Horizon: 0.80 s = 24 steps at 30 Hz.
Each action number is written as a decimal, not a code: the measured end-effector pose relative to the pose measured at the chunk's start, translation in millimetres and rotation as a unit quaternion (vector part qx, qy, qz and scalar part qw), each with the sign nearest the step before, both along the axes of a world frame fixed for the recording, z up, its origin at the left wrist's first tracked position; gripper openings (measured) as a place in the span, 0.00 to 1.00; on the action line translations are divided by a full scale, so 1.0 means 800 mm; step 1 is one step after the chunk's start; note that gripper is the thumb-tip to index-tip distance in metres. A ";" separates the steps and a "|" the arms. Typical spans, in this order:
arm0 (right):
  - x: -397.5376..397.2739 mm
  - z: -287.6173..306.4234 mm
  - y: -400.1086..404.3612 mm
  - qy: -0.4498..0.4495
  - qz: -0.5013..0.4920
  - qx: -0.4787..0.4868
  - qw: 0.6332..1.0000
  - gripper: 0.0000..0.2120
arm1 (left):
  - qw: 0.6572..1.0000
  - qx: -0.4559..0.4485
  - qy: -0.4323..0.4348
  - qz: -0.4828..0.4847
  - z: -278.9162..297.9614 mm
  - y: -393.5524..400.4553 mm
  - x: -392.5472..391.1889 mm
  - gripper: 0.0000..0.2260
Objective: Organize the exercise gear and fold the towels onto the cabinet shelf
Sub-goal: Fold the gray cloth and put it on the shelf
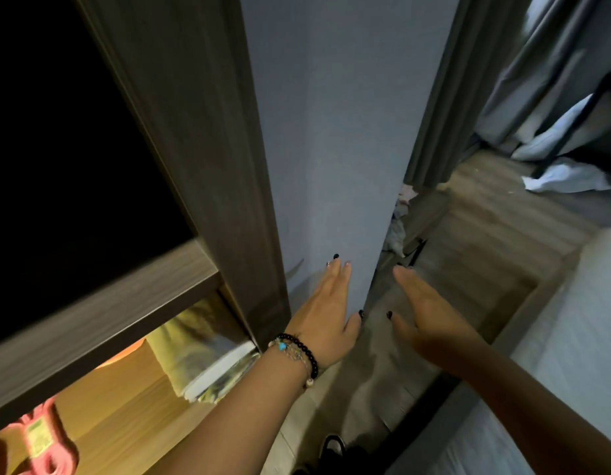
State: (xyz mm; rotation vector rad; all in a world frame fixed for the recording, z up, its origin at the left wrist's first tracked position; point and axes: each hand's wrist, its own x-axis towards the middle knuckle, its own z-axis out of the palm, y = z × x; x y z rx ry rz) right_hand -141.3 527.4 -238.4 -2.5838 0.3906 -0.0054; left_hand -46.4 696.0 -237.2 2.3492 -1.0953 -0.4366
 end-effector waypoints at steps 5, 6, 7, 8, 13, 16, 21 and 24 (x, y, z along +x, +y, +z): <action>-0.010 0.035 -0.034 0.019 -0.043 -0.024 0.999 0.36 | 0.999 -0.024 -0.013 -0.029 0.031 -0.043 0.000 0.33; -0.013 0.039 -0.042 0.017 -0.055 -0.023 0.998 0.36 | 0.999 -0.022 -0.012 -0.037 0.034 -0.051 0.001 0.33; -0.014 0.043 -0.050 0.013 -0.069 -0.019 0.997 0.35 | 0.999 -0.018 -0.009 -0.044 0.035 -0.058 0.002 0.32; -0.015 0.046 -0.060 0.010 -0.082 -0.017 0.996 0.35 | 0.999 -0.013 -0.005 -0.051 0.035 -0.065 0.004 0.32; -0.008 0.046 -0.112 0.036 -0.120 -0.002 0.992 0.34 | 0.998 -0.005 0.009 -0.068 0.022 -0.113 0.018 0.33; 0.003 0.033 -0.150 0.054 -0.127 0.010 0.990 0.34 | 0.997 0.002 0.034 -0.065 0.008 -0.157 0.027 0.34; 0.029 0.003 -0.232 0.085 -0.111 0.021 0.990 0.35 | 0.995 0.015 0.083 -0.044 -0.012 -0.258 0.045 0.34; 0.055 -0.006 -0.287 0.104 -0.090 0.009 0.990 0.35 | 0.994 0.020 0.110 -0.019 -0.025 -0.317 0.064 0.35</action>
